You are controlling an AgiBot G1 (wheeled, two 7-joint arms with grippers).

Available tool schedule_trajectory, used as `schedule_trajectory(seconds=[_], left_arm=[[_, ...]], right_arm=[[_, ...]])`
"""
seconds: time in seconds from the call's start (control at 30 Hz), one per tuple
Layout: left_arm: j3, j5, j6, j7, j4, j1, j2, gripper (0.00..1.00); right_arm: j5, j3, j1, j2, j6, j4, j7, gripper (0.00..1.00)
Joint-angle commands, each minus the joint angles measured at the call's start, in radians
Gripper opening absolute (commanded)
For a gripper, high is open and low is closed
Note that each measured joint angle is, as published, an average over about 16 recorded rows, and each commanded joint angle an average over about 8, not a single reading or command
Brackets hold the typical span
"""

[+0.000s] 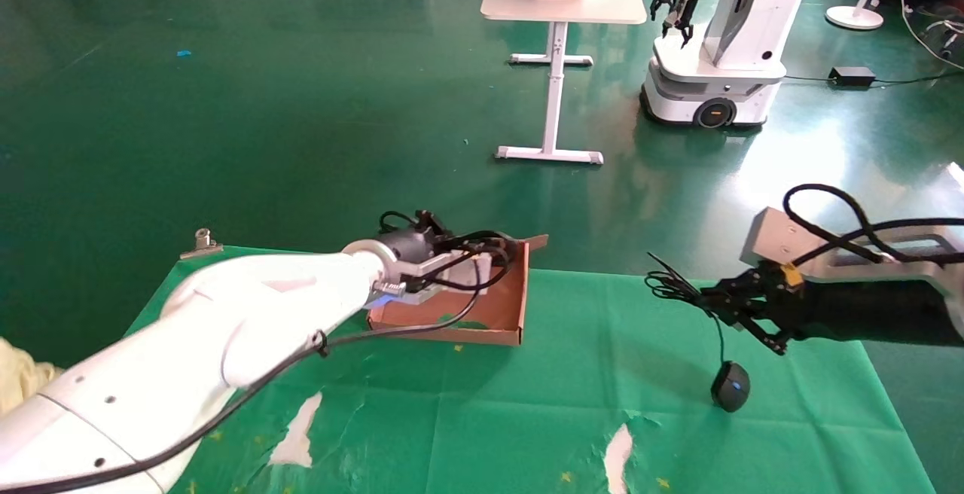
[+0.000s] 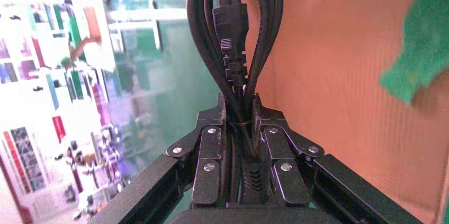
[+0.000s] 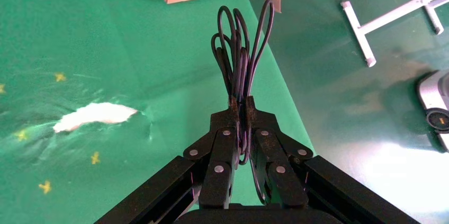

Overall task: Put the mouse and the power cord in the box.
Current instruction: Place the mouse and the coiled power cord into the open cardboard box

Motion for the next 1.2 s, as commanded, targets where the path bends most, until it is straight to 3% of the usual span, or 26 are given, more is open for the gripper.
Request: schedule_trajectory(seconds=[0.03,0.07,0.43,0.77,0.97,1.2], left_arm=[[0.047,0.024,-0.062,-0.018,0.032,-0.002,0.007,0.89],[0.066,0.024,-0.069,-0.034,0.035,-0.005,0.007,1.0],[0.227,-0.006,-0.104,-0.179,0.043,-0.049,0.003,1.0],[0.239,-0.094,-0.086,-0.243,0.108,-0.126,-0.042,1.0],[0.212,-0.122,-0.067,-0.266,0.121,-0.165,-0.155,1.0],[0.196,-0.109,0.036,-0.34,-0.011,-0.178,-0.355,1.0]], right_arm=[[0.002,0.005,-0.006,0.017,-0.002,0.022,0.013,0.0],[0.001,0.007,-0.006,0.022,-0.002,0.026,0.016,0.0],[0.005,0.03,0.042,0.029,0.01,0.049,0.021,0.0],[0.031,0.037,0.116,-0.029,0.0,0.075,0.006,0.0],[0.021,0.019,0.146,-0.104,0.018,0.053,-0.031,0.0],[-0.002,-0.019,0.179,-0.257,0.075,-0.044,-0.125,0.0]])
